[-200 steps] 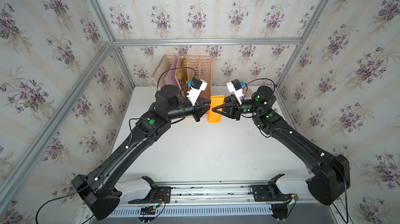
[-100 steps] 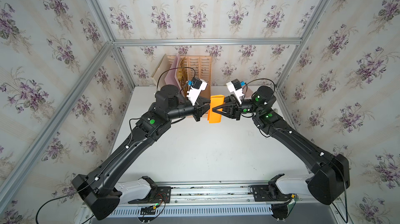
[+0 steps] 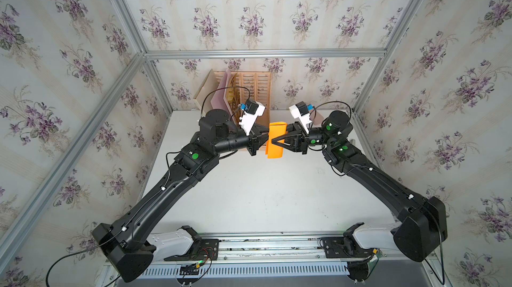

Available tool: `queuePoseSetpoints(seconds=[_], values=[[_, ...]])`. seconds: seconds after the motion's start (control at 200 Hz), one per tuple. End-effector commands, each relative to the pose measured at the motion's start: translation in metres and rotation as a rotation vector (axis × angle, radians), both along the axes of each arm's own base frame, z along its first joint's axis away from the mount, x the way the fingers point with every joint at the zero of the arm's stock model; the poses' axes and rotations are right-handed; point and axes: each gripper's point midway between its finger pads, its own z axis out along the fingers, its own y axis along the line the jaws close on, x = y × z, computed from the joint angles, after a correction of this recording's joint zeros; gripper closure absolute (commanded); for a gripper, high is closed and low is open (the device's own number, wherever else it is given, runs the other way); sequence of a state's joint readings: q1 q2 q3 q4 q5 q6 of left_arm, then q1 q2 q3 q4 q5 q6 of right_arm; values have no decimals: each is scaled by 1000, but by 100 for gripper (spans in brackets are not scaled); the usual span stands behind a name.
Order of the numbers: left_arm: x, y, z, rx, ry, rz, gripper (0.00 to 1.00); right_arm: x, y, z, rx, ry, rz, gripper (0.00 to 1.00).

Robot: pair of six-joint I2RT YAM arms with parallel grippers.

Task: Fold the square paper along the opposite sides
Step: Fold the paper.

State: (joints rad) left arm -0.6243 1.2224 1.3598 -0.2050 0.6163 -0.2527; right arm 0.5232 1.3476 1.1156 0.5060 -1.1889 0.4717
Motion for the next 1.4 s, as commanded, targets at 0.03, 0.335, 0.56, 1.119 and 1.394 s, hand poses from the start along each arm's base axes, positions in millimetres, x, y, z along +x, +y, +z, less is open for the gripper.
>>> queuePoseSetpoints(seconds=[0.03,0.335,0.56,1.119,1.394], values=[[-2,1,8,-21,-20,-5,100,-1,-1,7,31,-32,-3,73],[-2,0,7,-20,-19,-3,100,-2,-1,8,33,-34,-3,76],[-1,3,9,-23,-24,12,84,-2,-1,6,30,-29,-3,76],[42,48,25,-52,-74,394,52,-5,-1,4,29,-26,6,76],[27,100,24,-167,-143,590,46,-8,-4,8,37,-42,2,76]])
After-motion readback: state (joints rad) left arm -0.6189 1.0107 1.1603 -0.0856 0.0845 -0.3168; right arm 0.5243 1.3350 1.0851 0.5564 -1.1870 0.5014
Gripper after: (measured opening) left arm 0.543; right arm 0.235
